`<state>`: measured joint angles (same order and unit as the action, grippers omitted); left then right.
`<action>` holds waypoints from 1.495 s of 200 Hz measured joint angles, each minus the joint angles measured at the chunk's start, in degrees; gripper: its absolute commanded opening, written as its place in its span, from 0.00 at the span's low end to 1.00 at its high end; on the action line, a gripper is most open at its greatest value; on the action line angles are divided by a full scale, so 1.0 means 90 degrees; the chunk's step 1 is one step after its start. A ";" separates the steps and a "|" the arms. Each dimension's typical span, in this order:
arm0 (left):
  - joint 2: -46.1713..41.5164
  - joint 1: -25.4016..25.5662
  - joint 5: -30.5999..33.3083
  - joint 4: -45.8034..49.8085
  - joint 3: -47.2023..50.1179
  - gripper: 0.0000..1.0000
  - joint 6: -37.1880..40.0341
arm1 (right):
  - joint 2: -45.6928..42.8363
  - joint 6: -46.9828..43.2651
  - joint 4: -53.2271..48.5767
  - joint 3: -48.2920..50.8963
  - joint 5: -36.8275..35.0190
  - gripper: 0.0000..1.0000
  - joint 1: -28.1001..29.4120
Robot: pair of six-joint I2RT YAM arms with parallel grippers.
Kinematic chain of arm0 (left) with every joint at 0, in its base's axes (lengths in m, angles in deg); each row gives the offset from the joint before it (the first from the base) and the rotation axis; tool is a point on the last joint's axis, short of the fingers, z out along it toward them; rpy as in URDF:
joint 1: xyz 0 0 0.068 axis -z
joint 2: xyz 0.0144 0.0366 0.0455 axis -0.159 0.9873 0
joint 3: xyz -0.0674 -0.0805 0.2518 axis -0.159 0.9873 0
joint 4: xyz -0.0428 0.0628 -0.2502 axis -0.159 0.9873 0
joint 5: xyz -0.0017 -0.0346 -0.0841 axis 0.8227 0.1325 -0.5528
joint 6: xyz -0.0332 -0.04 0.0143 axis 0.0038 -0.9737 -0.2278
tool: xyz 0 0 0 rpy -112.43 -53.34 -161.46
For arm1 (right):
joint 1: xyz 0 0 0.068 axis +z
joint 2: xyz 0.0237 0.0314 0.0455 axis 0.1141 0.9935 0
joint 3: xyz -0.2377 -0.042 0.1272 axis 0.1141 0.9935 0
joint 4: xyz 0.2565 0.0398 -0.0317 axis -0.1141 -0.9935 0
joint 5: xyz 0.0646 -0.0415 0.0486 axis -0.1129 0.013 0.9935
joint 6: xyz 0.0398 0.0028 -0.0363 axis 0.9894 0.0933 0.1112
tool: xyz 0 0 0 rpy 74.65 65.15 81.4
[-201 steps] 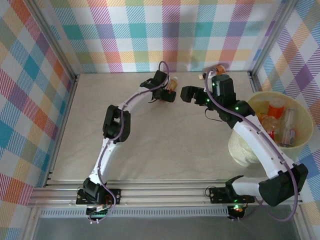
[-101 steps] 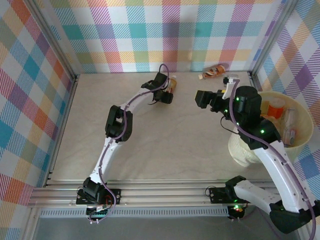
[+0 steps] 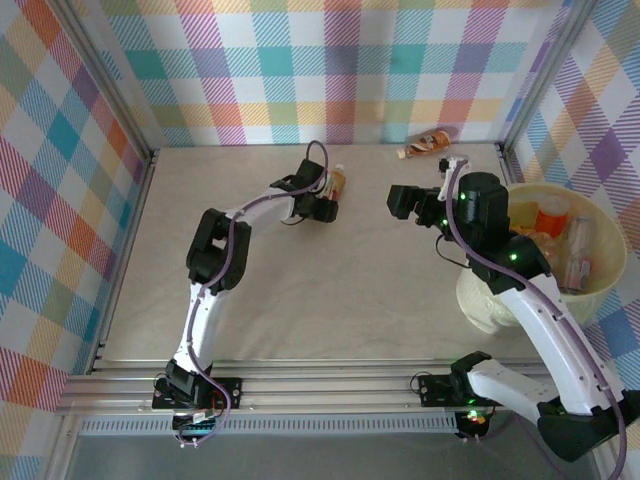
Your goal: Put the plastic bottles in the bin
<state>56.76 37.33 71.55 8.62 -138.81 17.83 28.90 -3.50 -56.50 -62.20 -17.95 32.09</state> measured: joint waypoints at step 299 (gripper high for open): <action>-0.6084 0.2361 -0.0073 -0.1518 0.3937 0.50 -0.0272 | 0.1474 0.2103 0.1957 0.0168 0.2895 0.91 -0.0005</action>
<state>2.01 58.58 70.89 -5.04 -103.38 15.38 42.17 15.42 -38.88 -60.69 8.11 32.05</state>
